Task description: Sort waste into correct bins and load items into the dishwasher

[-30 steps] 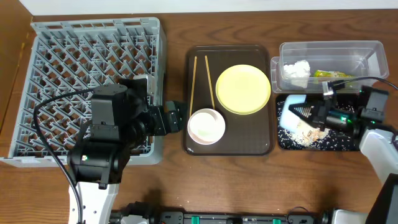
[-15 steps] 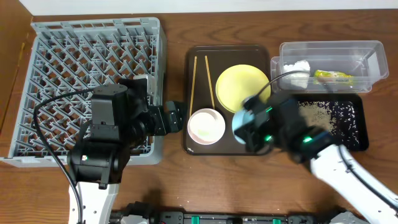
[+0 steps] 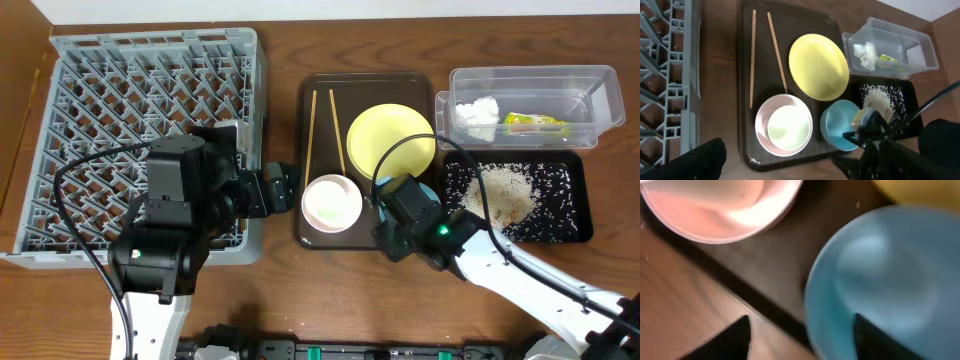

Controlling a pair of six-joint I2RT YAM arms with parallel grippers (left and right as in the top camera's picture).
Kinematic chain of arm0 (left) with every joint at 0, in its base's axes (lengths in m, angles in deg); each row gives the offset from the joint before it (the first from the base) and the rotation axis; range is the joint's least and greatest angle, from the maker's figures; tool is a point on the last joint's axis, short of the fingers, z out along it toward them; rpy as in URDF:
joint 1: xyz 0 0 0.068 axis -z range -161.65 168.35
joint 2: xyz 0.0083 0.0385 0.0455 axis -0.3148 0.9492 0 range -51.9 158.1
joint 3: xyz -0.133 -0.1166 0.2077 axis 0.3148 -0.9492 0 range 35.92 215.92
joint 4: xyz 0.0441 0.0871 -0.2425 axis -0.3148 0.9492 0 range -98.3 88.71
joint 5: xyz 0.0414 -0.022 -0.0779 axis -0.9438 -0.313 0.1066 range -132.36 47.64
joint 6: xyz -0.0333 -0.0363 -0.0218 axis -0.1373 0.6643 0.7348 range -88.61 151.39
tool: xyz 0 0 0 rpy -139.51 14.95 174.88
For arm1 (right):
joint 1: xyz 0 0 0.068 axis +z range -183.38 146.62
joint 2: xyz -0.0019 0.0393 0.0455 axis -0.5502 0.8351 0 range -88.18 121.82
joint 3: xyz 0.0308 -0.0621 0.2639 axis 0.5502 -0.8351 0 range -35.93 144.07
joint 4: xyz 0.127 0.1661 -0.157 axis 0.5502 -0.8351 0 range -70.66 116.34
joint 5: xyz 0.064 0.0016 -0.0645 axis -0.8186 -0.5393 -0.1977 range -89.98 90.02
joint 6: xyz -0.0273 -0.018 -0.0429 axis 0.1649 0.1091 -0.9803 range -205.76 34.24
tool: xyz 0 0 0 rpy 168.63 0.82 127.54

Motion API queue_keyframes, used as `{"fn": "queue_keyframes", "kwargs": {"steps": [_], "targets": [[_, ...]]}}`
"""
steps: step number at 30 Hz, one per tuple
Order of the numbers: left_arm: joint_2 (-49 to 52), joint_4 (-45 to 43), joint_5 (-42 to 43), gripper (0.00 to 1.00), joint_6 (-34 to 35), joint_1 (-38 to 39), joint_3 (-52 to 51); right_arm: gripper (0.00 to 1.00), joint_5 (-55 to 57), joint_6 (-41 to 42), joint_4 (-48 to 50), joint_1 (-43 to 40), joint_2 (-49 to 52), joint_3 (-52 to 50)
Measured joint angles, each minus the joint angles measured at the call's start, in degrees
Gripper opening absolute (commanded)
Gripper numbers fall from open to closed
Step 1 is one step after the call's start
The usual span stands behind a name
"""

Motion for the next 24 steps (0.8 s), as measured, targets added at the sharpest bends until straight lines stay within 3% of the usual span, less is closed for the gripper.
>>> {"fn": "queue_keyframes", "kwargs": {"steps": [3, 7, 14, 19, 21, 24], "targets": [[0.00, 0.00, 0.00, 0.98, 0.00, 0.00, 0.00, 0.67, -0.87, -0.46, -7.67, 0.00, 0.04, 6.34], [0.00, -0.20, 0.00, 0.98, 0.00, 0.00, 0.00, 0.57, -2.86, 1.01, -13.60, -0.02, 0.00, 18.32], [-0.02, 0.96, 0.00, 0.98, 0.00, 0.00, 0.00, 0.58, -7.89, 5.31, -7.58, -0.37, 0.33, 22.91], [-0.90, 1.88, -0.76, 0.98, 1.36, 0.00, 0.00, 0.56, -8.26, 7.04, -4.42, -0.76, 6.16, 23.19], [-1.57, 3.82, -2.91, 0.98, 4.00, 0.00, 0.00, 0.48, -8.24, 7.82, -3.21, -0.85, 10.56, 23.19], [-1.97, 6.38, -6.36, 0.98, 7.67, 0.00, 0.00, 0.17, -8.46, 9.05, -1.92, -0.87, 17.81, 23.19]]}}
